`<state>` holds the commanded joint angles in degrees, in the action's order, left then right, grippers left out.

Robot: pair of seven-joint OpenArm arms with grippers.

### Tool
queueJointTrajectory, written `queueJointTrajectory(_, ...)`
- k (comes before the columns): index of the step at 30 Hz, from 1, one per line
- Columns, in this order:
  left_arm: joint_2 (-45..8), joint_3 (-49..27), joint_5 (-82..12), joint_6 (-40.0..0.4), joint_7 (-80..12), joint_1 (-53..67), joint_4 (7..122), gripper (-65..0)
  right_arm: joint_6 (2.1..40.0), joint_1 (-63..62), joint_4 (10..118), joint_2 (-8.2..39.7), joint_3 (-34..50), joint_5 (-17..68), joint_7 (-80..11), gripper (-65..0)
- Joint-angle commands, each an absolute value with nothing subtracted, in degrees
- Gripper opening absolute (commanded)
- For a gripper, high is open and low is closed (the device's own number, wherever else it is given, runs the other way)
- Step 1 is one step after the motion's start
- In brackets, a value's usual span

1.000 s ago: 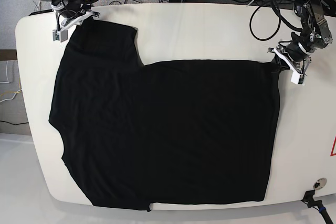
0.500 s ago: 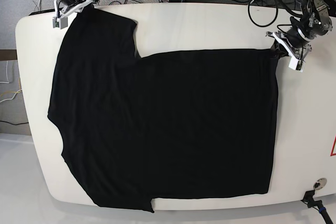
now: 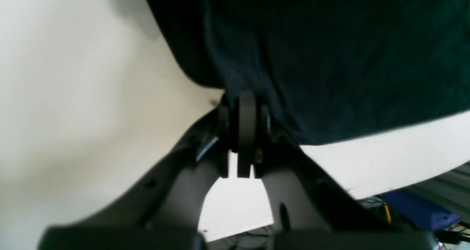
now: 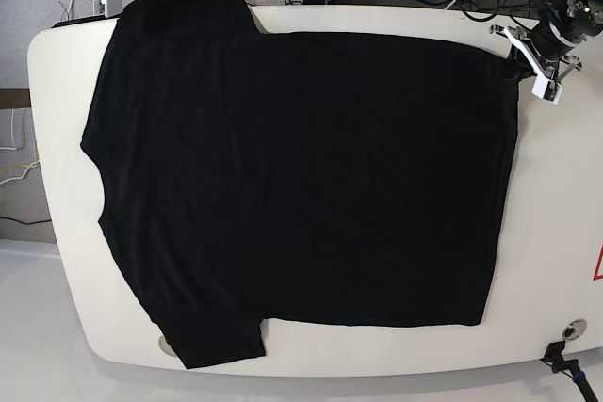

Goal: Fold the T-shirt properly
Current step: 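Drag the gripped shirt edge toward the robot with both grippers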

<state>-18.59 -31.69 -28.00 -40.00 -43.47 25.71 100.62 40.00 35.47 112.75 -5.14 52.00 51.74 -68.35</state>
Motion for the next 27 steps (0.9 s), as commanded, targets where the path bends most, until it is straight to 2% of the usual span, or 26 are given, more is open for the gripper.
queueJointTrajectory(8,-15.3,-31.3,-27.9,-40.0,-52.9,13.9,101.8,-65.0,40.0,24.9,112.5,-1.5,52.4,60.9,-74.3,-65.0)
queueJointTrajectory(17,-12.9,-28.7,-27.6,-40.0,-55.7,4.4,101.3,-65.0,39.3,14.3,110.3,-0.9,51.9,60.7,-74.8,-65.0)
queueJointTrajectory(21,-12.9,-27.7,-27.6,-40.0,-55.7,0.5,97.4,-65.0,39.3,9.7,104.4,0.4,51.8,60.3,-74.8,-65.0)
queueJointTrajectory(27,-13.0,-27.6,-27.6,-40.0,-55.7,-6.1,88.8,-65.0,39.3,1.9,101.2,2.6,49.1,54.4,-74.6,-65.0)
